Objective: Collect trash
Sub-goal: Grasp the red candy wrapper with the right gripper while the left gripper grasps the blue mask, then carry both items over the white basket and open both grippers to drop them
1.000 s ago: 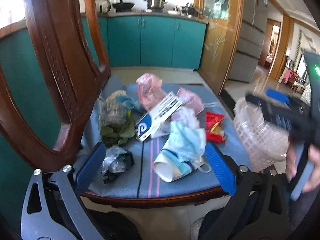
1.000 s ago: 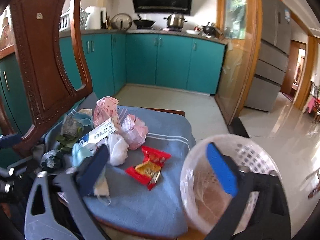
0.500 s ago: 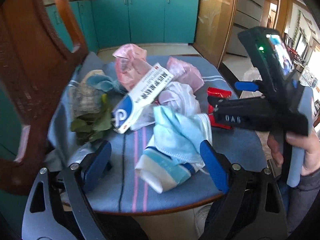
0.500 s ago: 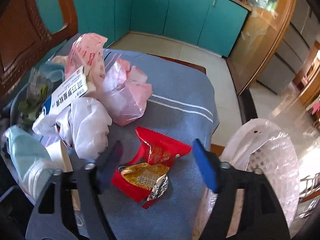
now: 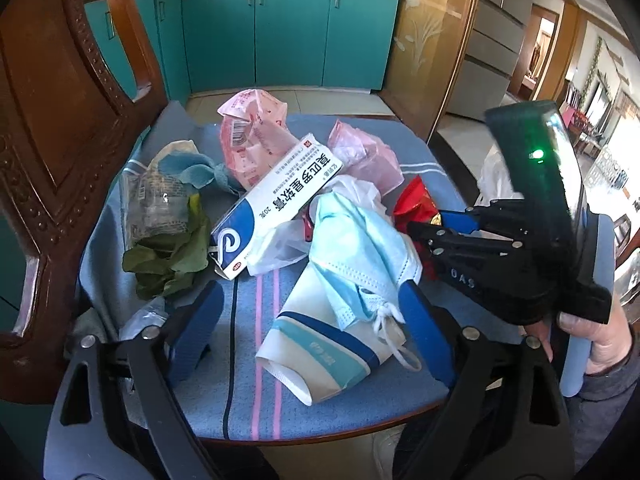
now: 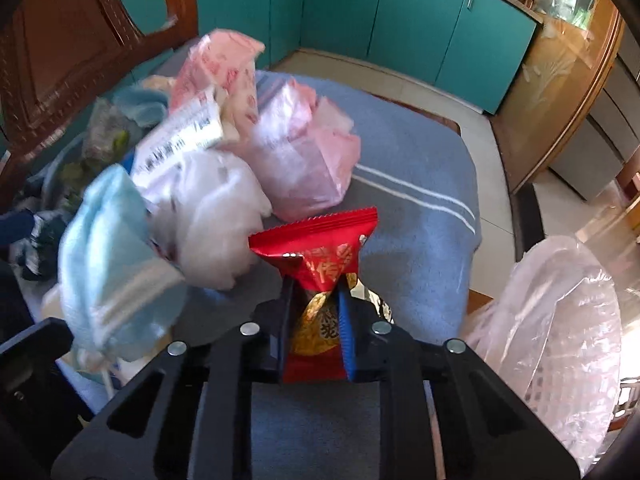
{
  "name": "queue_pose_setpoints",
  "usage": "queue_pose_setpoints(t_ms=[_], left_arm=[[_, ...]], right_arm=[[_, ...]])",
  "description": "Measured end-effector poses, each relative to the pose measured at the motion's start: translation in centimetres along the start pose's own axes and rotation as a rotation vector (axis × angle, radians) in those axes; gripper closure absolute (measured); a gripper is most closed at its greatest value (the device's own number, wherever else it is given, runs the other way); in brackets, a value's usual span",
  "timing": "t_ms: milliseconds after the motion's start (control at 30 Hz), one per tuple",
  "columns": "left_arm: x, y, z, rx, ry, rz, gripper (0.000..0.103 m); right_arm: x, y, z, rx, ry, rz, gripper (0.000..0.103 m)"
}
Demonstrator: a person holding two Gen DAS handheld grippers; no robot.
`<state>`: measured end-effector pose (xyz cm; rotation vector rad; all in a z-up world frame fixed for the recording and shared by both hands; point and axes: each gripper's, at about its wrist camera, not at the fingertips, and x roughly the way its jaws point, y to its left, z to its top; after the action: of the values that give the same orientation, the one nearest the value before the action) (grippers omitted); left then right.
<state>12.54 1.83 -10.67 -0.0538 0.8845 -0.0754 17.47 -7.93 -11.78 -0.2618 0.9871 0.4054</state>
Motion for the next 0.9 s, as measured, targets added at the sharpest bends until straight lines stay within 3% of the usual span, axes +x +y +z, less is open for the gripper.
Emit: queue_pose_setpoints(t_ms=[267,333,367,500,900], left_arm=[[2.1,-1.8,1.6,0.01,0.034,-0.023,0.011],[3.1,-2.6,1.6,0.028,0.047,-0.01,0.032],[3.8,-2.9,1.5,0.037,0.068,-0.009,0.056],[4.6,-3.7,1.1,0.058,0.075,0.015,0.083],[0.5,-5.3,1.9,0.105,-0.036,0.044,0.087]], right_arm=[[-4.0,-3.4,0.2,0.142,-0.132,-0.028,0.082],[-5.4,-4.4,0.1,0.171,-0.186,-0.017,0.082],[-5.7,-4.8,0.2,0.178,-0.202,-0.014,0.082],[-6.6,-5.6,0.0,0.206,-0.238,-0.014,0.083],[-7.7,-5.4,-0.8,0.207,-0.254,-0.016,0.083]])
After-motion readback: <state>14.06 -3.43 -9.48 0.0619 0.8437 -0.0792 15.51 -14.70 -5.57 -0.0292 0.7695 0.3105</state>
